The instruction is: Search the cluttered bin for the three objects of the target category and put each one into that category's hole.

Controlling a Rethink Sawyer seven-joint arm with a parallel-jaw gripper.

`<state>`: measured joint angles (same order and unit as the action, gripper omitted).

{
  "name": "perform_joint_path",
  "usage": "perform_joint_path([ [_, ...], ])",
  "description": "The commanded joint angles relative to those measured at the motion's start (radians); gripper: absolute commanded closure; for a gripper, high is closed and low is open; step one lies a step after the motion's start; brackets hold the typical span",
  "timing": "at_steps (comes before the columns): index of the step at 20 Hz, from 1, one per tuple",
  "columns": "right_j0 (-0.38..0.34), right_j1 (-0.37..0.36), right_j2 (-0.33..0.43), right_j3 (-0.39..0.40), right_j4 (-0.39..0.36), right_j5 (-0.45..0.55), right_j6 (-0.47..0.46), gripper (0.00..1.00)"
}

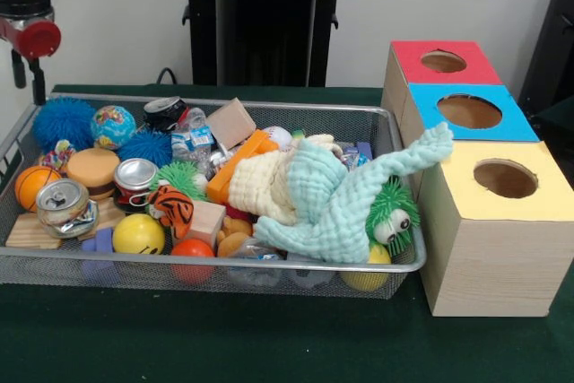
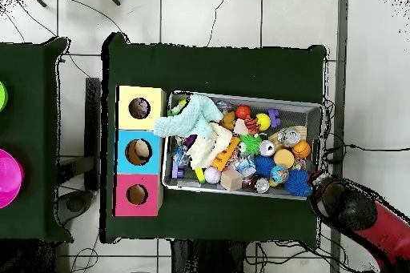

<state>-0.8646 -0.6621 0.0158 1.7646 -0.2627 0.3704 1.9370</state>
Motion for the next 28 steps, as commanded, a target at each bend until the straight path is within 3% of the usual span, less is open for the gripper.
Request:
perform_joint_path([
  [1, 0.010, 0.050, 0.031, -0.007, 0.018, 0.027, 0.079, 0.00],
  [13, 0.025, 0.159, 0.020, -0.098, 0.018, -0.059, 0.115, 0.00],
  [28, -0.013, 0.117, 0.031, -0.144, 0.024, 0.009, 0.066, 0.00],
])
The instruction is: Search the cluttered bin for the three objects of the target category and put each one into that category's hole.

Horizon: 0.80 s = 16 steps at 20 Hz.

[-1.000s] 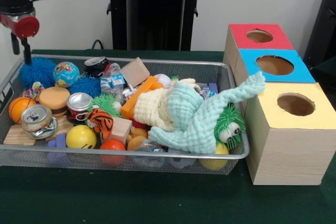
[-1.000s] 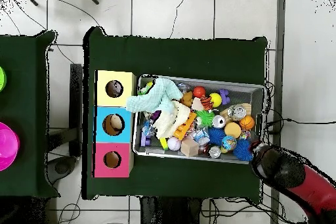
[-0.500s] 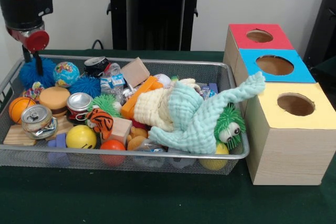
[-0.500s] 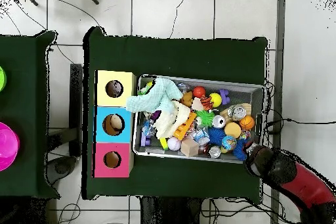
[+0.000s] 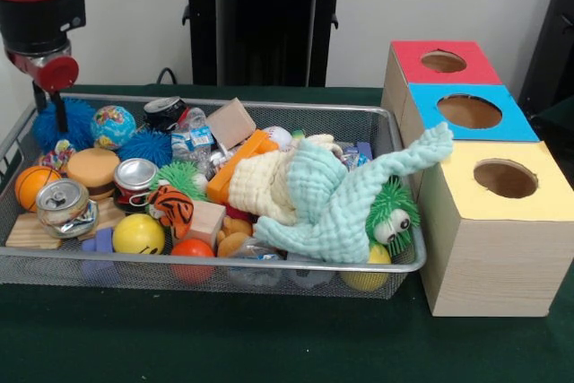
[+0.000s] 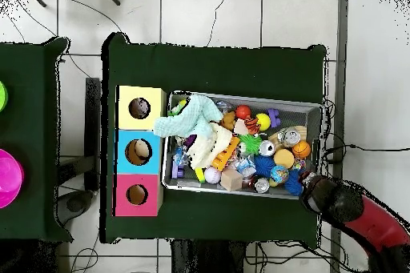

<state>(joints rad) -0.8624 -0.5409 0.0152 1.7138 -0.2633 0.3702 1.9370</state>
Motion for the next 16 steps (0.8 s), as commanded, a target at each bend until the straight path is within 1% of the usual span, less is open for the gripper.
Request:
perform_joint_path([
  [1, -0.017, -0.011, 0.032, -0.098, 0.028, 0.019, 0.063, 0.00],
  [5, -0.018, -0.035, 0.035, -0.106, 0.047, 0.047, 0.067, 0.00],
  [8, -0.012, -0.036, 0.038, -0.116, 0.061, 0.045, 0.083, 0.00],
  [16, 0.031, 0.008, 0.011, -0.164, 0.086, -0.029, 0.156, 0.00],
])
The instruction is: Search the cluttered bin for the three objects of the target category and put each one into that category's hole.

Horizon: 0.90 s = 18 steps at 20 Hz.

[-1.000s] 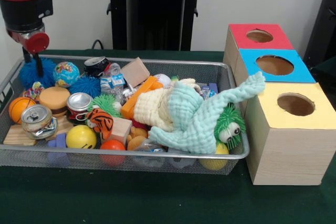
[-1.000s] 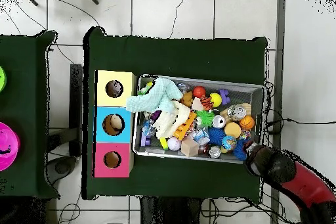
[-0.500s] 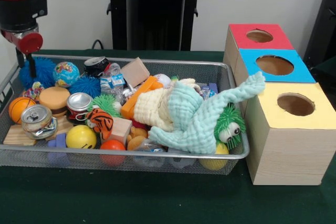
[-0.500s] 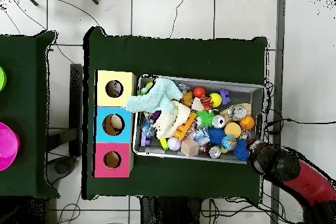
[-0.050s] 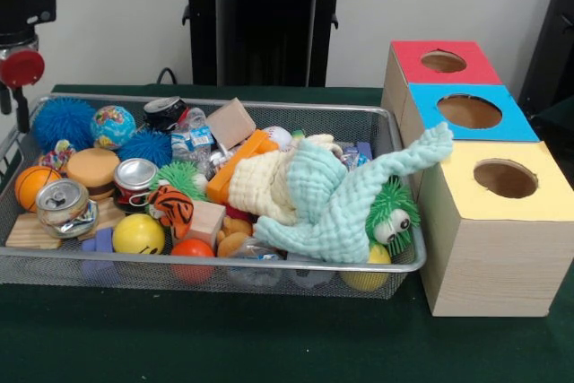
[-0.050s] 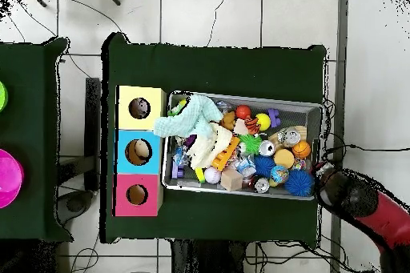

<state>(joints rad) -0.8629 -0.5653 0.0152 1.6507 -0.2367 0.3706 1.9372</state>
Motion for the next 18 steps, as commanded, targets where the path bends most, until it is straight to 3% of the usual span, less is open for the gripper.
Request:
perform_joint_path([
  [1, 0.037, 0.035, 0.007, -0.104, 0.063, -0.037, 0.163, 0.00],
  [9, 0.065, 0.076, 0.008, -0.135, 0.116, -0.095, 0.187, 0.00],
  [18, 0.144, 0.015, -0.013, -0.149, 0.225, -0.006, 0.213, 0.00],
])
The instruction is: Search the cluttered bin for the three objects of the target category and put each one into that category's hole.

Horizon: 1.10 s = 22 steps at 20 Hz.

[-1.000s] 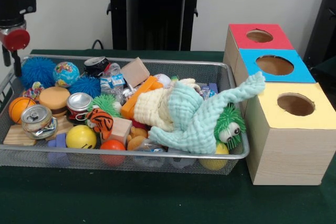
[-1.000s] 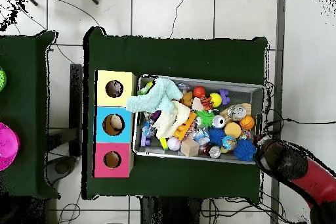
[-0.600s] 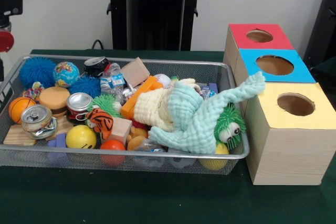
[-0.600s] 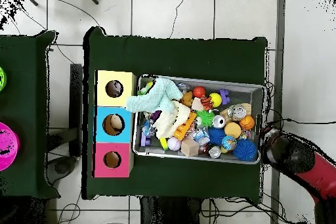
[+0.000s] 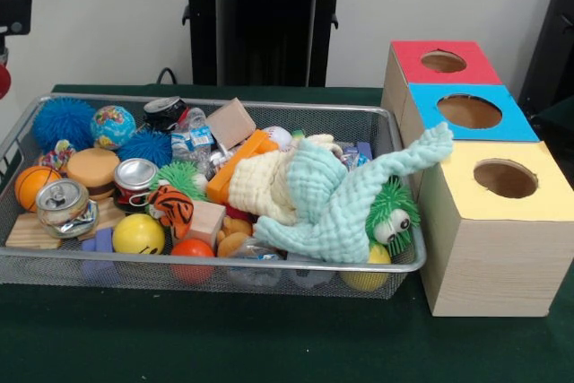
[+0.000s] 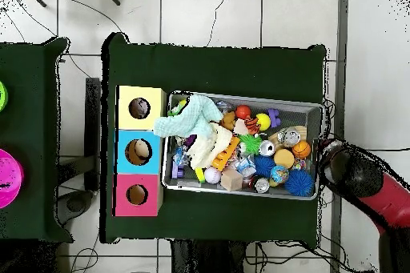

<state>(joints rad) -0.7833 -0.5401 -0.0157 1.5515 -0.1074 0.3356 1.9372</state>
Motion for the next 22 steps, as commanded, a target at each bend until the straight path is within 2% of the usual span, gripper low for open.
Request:
perform_joint_path([
  [1, 0.076, -0.019, 0.007, -0.052, 0.106, 0.045, 0.215, 0.00],
  [5, 0.113, -0.049, -0.037, -0.072, 0.138, 0.119, 0.210, 0.00],
  [9, 0.142, -0.070, -0.063, -0.071, 0.166, 0.147, 0.202, 0.00],
  [15, 0.159, -0.038, -0.084, -0.095, 0.202, 0.122, 0.197, 0.00],
  [22, 0.196, 0.056, -0.102, -0.147, 0.258, 0.051, 0.229, 0.00],
])
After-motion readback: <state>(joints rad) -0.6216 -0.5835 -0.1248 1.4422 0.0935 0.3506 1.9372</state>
